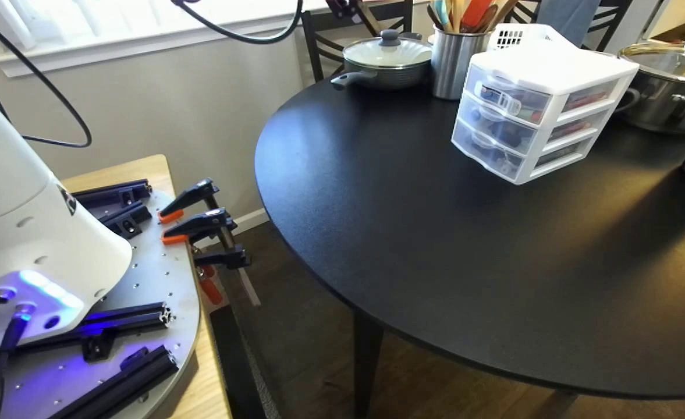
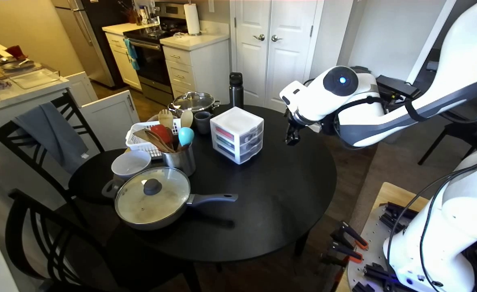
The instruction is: Open the middle drawer
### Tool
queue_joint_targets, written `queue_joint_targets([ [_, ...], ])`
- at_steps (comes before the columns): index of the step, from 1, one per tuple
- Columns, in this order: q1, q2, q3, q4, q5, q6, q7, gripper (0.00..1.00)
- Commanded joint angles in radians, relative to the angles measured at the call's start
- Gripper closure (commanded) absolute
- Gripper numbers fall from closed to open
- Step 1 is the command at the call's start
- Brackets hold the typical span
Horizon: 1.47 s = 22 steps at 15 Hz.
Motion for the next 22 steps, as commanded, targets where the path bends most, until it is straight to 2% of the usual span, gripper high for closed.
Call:
queue_joint_targets([
  [1, -0.077, 0.058, -0.008, 0.015, -0.25, 0.075, -0.014, 0.0],
  [5, -0.119, 0.135, 0.013, 0.093, -0.589, 0.054, 0.062, 0.0],
  [8, -0.098, 0.193, 0.023, 0.161, -0.838, 0.016, 0.149, 0.0],
  [9, -0.1, 0.142, 0.004, 0.109, -0.72, 0.041, 0.094, 0.0],
  [11, -0.097, 0.175, 0.01, 0.142, -0.794, 0.036, 0.122, 0.0],
  [18, -0.097, 0.191, 0.015, 0.155, -0.803, 0.034, 0.122, 0.0],
  [20, -0.066, 0.135, 0.049, 0.123, -0.884, -0.079, 0.293, 0.0],
  [22, -0.028, 0.137, 0.092, 0.099, -1.022, -0.212, 0.436, 0.0],
])
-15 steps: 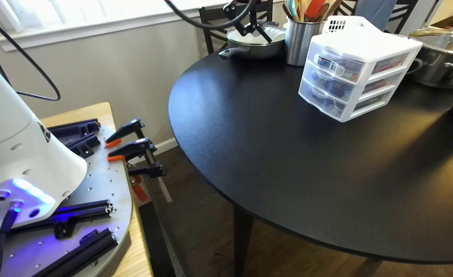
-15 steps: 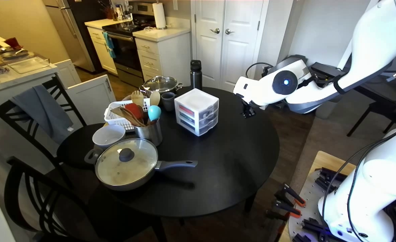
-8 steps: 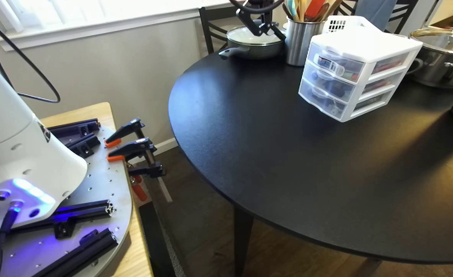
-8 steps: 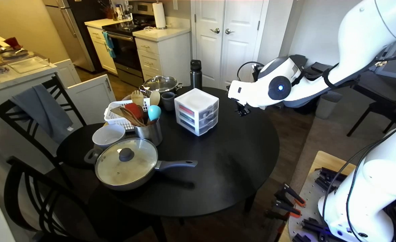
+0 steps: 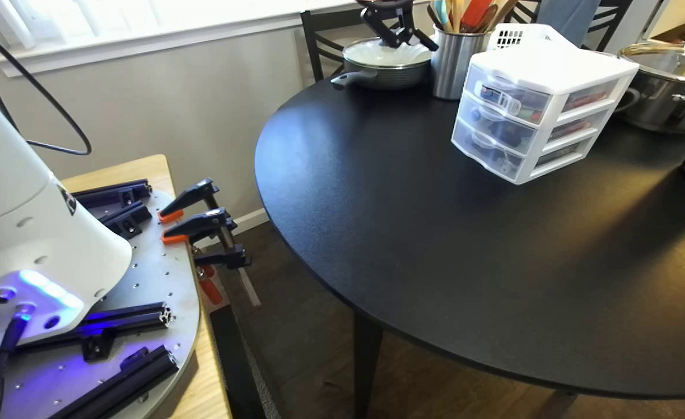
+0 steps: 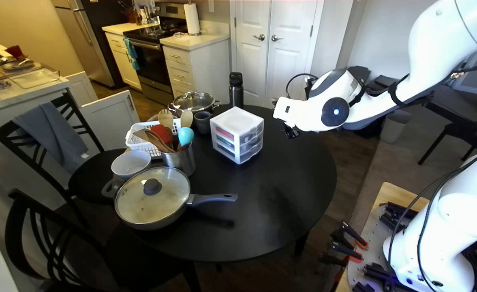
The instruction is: Open the middle drawer
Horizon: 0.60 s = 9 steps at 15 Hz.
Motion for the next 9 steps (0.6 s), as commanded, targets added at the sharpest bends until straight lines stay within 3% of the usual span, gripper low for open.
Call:
queue_joint_targets([
  [1, 0.067, -0.026, 0.08, -0.074, -0.205, -0.244, 0.259, 0.0],
  [4, 0.085, -0.004, 0.181, -0.159, -0.294, -0.496, 0.365, 0.0],
  [8, 0.139, 0.102, 0.271, -0.232, -0.261, -0.829, 0.45, 0.0],
  [9, 0.255, 0.143, 0.175, -0.239, -0.257, -0.891, 0.461, 0.0],
])
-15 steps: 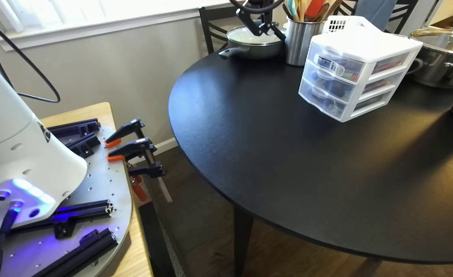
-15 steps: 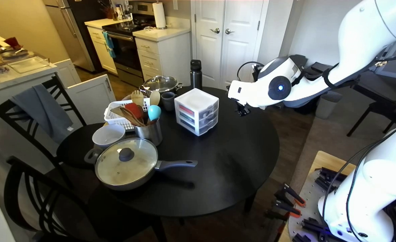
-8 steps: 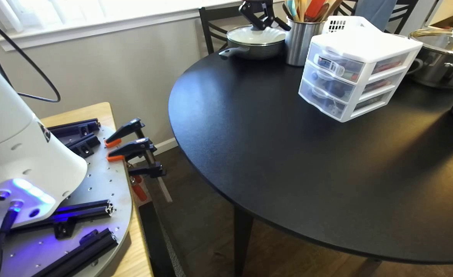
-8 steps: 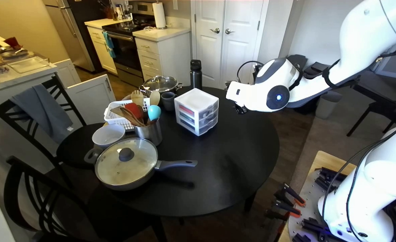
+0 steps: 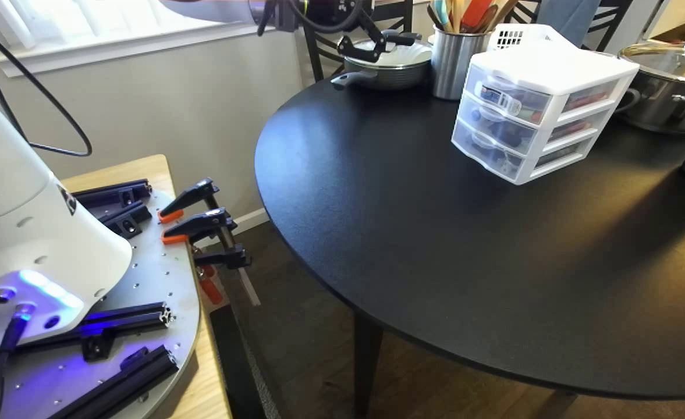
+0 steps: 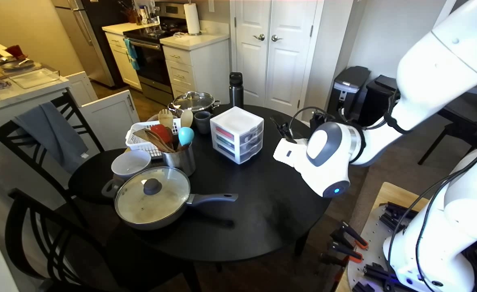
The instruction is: Open the middle drawer
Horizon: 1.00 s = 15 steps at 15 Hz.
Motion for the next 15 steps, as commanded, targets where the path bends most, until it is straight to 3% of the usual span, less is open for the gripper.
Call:
queue_joint_targets([
  [1, 0.15, 0.125, -0.077, -0.028, 0.002, -0.201, 0.079, 0.0],
  [5, 0.206, 0.232, -0.152, -0.003, -0.105, -0.086, 0.228, 0.0],
  [8, 0.198, 0.278, -0.192, 0.003, -0.321, -0.052, 0.314, 0.0],
  [11, 0.191, 0.319, -0.226, 0.018, -0.465, -0.082, 0.338, 0.0],
  [12, 0.189, 0.334, -0.236, 0.024, -0.492, -0.099, 0.336, 0.0],
  [13, 0.218, 0.337, -0.211, 0.025, -0.427, -0.121, 0.312, 0.0],
  [15, 0.218, 0.367, -0.223, 0.028, -0.431, -0.185, 0.28, 0.0],
])
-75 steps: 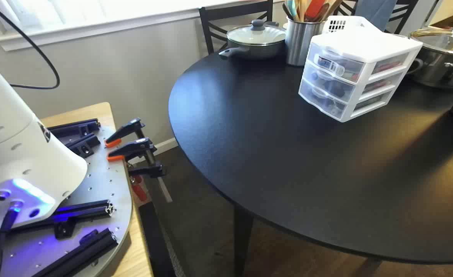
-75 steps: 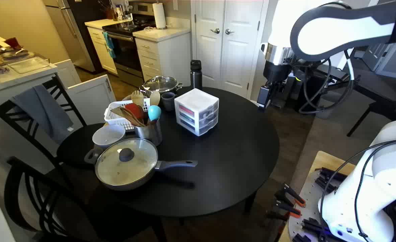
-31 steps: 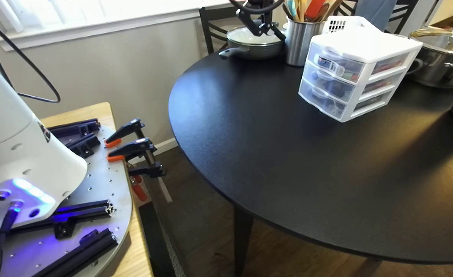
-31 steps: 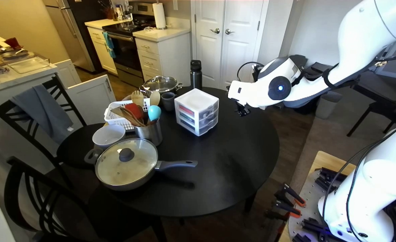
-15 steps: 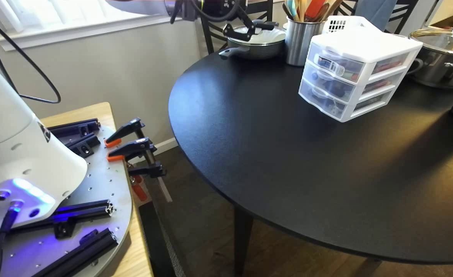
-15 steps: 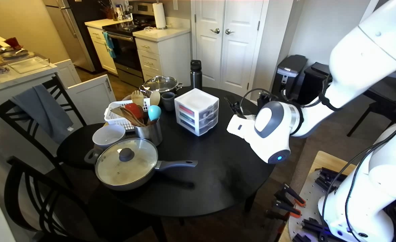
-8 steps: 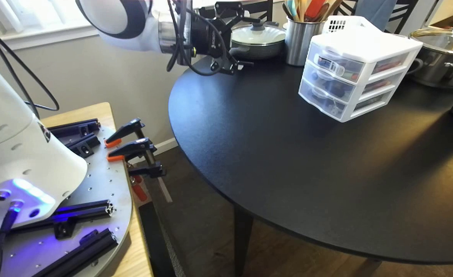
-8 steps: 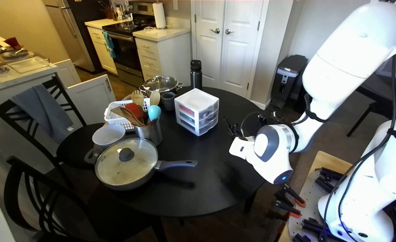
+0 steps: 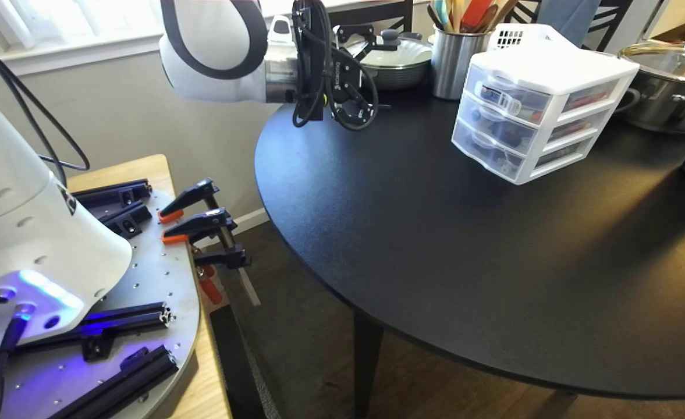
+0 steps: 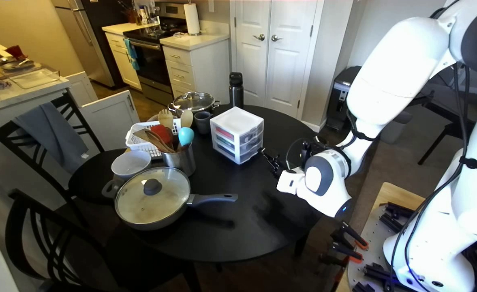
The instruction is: Open the middle drawer
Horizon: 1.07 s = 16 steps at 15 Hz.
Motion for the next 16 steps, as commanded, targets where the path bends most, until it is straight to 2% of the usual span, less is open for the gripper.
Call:
queue_joint_targets([
  [1, 0.018, 0.046, -0.006, -0.001, 0.001, -0.118, -0.055, 0.0],
  [3, 0.011, 0.053, -0.016, -0.008, 0.002, -0.144, -0.075, 0.0],
  [4, 0.044, 0.059, -0.059, -0.007, 0.002, -0.137, -0.058, 0.0],
  [5, 0.03, 0.046, -0.067, -0.011, 0.003, -0.101, -0.042, 0.0],
  [6, 0.01, 0.059, -0.024, 0.002, 0.004, -0.113, -0.038, 0.0],
  [9, 0.005, 0.06, -0.044, 0.001, 0.003, -0.112, -0.039, 0.0],
  [14, 0.006, 0.079, -0.032, 0.026, 0.003, -0.089, -0.013, 0.0],
  [15, 0.043, 0.096, -0.066, 0.044, 0.003, -0.083, 0.002, 0.0],
  [16, 0.05, 0.112, -0.073, 0.06, 0.003, -0.079, 0.009, 0.0],
])
